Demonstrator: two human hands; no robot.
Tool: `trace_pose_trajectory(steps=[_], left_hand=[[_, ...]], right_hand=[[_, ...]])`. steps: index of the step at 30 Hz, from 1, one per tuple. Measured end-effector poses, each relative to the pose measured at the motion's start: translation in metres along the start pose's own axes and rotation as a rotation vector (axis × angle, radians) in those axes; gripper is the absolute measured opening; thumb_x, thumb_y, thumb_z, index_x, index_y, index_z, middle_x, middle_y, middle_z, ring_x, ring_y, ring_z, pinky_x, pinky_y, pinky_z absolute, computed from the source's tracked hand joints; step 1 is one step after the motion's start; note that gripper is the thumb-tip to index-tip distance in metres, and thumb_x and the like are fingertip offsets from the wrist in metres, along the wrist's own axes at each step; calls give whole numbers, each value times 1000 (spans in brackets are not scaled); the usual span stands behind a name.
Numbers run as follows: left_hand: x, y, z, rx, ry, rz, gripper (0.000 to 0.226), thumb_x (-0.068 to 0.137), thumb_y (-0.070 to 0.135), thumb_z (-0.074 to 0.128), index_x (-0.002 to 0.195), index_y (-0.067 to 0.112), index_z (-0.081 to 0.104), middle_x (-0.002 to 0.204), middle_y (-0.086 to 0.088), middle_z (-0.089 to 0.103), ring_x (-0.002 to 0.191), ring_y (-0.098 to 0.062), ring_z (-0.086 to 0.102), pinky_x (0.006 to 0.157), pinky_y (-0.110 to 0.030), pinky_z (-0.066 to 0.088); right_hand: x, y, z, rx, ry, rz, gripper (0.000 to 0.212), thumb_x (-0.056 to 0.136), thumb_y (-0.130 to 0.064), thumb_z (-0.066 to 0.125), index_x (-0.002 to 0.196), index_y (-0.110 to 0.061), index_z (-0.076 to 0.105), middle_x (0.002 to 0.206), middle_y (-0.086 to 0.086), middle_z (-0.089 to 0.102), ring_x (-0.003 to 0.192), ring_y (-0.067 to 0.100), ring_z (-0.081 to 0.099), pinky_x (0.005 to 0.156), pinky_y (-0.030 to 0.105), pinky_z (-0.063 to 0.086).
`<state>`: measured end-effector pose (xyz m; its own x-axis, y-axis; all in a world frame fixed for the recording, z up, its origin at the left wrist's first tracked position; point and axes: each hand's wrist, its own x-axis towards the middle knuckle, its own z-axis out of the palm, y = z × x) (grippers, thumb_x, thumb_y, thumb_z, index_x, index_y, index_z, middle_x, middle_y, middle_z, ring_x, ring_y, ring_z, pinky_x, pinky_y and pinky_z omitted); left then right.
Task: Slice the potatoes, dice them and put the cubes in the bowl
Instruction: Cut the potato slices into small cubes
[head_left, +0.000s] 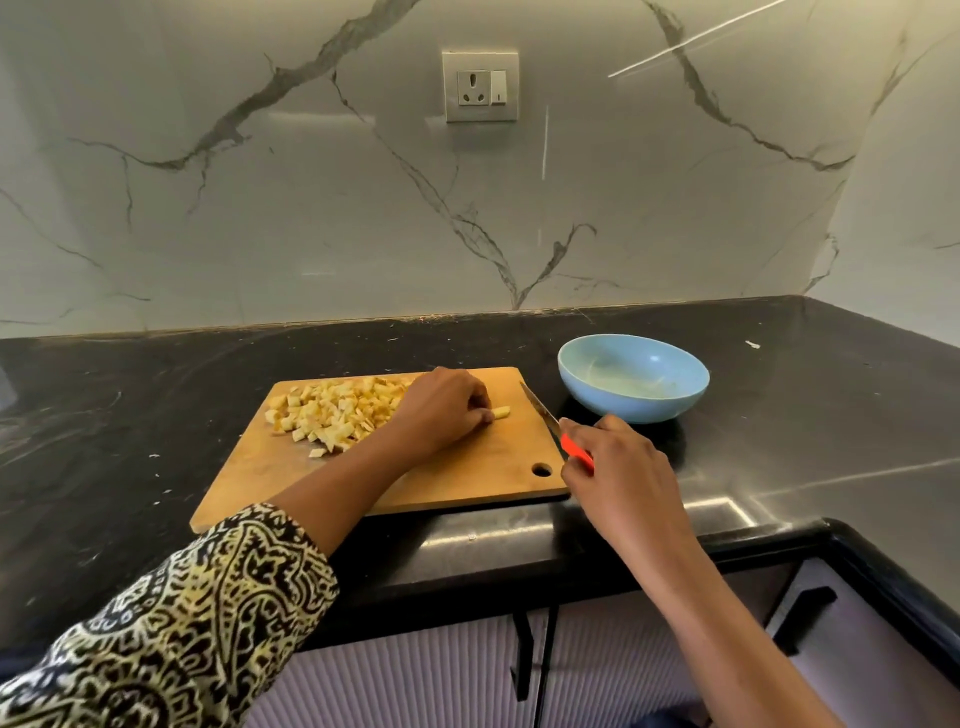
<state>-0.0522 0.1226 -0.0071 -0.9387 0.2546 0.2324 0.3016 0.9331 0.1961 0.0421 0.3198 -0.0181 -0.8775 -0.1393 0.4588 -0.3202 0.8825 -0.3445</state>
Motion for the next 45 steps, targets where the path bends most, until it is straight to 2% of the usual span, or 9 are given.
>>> trace_pose_trajectory(steps=[8,12,17,23,27,32,35,39,45], left_hand=[[-50,-21,-6,47,137,-60,34,88,45,61,115,24,67,101,6,66,83,-4,51,70,-18,41],[-49,-20,-9,-6,130,-108,29,88,39,64,112,23,68,97,10,65,79,-2,50,63,-14,35],[-50,-18,-8,-74,130,-124,23,88,29,66,109,23,71,102,6,68,80,-2,50,60,-11,33],[-50,-19,-8,-88,116,-146,22,88,30,65,109,24,71,104,6,68,79,-2,50,61,-13,36],[-50,-18,-9,-83,124,-150,22,88,30,65,108,24,71,104,6,68,81,-2,51,65,-16,38],[-51,-17,-8,-61,146,-165,20,88,31,65,106,26,71,103,6,68,83,-4,52,71,-20,41],[-51,-18,-7,-84,138,-179,20,86,31,67,105,25,72,100,6,68,82,-4,54,69,-18,40],[-50,-21,-6,-107,142,-195,20,85,33,69,102,24,72,96,7,68,84,-6,58,68,-17,39],[-49,-21,-7,-106,151,-201,19,84,34,69,101,26,73,95,8,69,83,-5,57,65,-18,38]], right_hand=[[3,-22,6,78,-112,-136,40,94,-26,56,133,-33,55,87,-13,46,78,4,47,67,18,36],[6,-30,4,65,-121,-161,39,93,-24,57,131,-32,57,96,-10,60,83,7,56,70,21,45],[8,-31,6,-16,-174,-174,41,94,-22,54,133,-31,56,103,-8,61,90,12,59,73,26,47],[3,-36,10,-56,-124,-184,42,97,-22,47,138,-32,50,104,-7,58,87,13,59,65,21,36],[8,-35,11,-74,-165,-175,41,97,-22,49,137,-30,51,102,-7,57,87,13,58,67,23,42],[16,-52,24,-212,-186,-228,34,99,-15,45,129,-23,56,90,-4,44,71,14,43,55,24,31],[21,-42,21,-95,-176,-189,40,96,-21,49,135,-29,54,95,-6,53,84,14,54,66,23,37],[16,-32,12,42,-143,-163,41,93,-21,56,133,-30,56,88,-14,50,79,6,50,68,20,37],[19,-41,17,24,-214,-201,41,93,-22,55,133,-30,56,96,-8,57,90,14,57,74,28,46]])
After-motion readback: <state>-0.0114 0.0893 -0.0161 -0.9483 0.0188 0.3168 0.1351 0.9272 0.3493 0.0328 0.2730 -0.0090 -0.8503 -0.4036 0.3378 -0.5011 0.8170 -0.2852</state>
